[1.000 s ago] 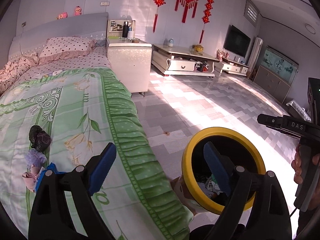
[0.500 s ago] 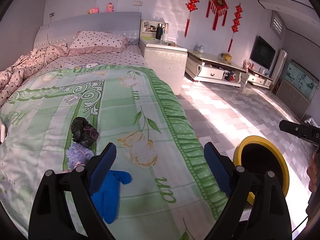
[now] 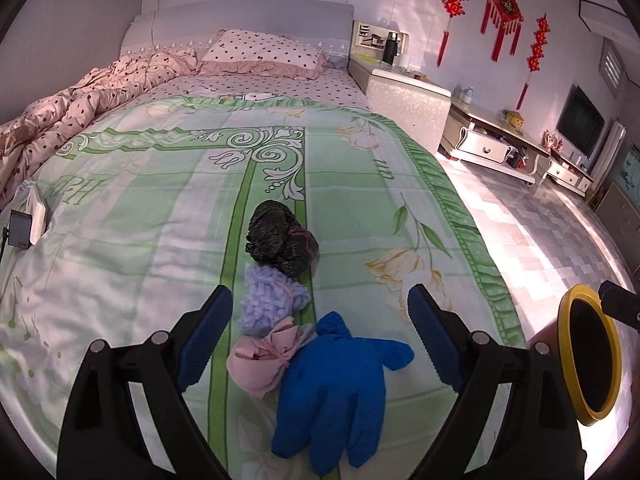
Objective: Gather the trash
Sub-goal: 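Move both tools back over the bed, then grasp the lavender knitted ball with the left tool while the right tool grasps the blue glove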
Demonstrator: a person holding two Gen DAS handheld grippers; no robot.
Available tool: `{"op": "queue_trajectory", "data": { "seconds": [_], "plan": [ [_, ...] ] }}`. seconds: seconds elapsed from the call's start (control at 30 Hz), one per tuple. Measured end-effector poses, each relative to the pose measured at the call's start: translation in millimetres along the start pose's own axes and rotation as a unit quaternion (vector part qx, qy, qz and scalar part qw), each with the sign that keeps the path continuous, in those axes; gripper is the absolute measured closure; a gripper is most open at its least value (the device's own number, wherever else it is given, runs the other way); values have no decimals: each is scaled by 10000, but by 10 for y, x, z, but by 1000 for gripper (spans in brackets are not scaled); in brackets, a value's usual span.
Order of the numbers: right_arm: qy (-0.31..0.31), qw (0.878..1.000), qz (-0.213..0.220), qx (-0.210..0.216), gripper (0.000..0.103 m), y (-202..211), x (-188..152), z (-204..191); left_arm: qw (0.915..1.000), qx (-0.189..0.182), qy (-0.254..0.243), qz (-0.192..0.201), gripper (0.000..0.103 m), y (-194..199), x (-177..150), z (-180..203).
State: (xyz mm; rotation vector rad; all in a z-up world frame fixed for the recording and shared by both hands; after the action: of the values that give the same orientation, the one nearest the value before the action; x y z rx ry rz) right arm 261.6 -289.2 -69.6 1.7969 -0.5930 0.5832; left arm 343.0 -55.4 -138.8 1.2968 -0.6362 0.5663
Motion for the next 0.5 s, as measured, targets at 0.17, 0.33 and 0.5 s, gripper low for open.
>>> {"op": "queue_trajectory", "data": {
  "seconds": [0.17, 0.33, 0.5],
  "plan": [
    [153, 9989, -385, 234, 47, -374, -166, -289, 9997, 131, 161, -157, 18, -225, -37, -294],
    [330, 9964, -677, 394, 47, -693, -312, -561, 9991, 183, 264, -287, 18, -406, -78, -481],
    [542, 9923, -995, 509, 47, -975, -472, -782, 9985, 114, 360, -408, 18, -581, -127, -579]
  ]
}}
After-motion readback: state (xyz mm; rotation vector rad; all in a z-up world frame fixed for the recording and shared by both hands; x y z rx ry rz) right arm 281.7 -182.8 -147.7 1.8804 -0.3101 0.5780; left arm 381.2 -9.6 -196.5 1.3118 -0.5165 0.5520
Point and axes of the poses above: each gripper's, at about its wrist camera, not at the fingertips, and y roughly against the way its jaws point, z to its right, x to its top, the point moved 6 cm from there along -y, roughly the way its jaws point
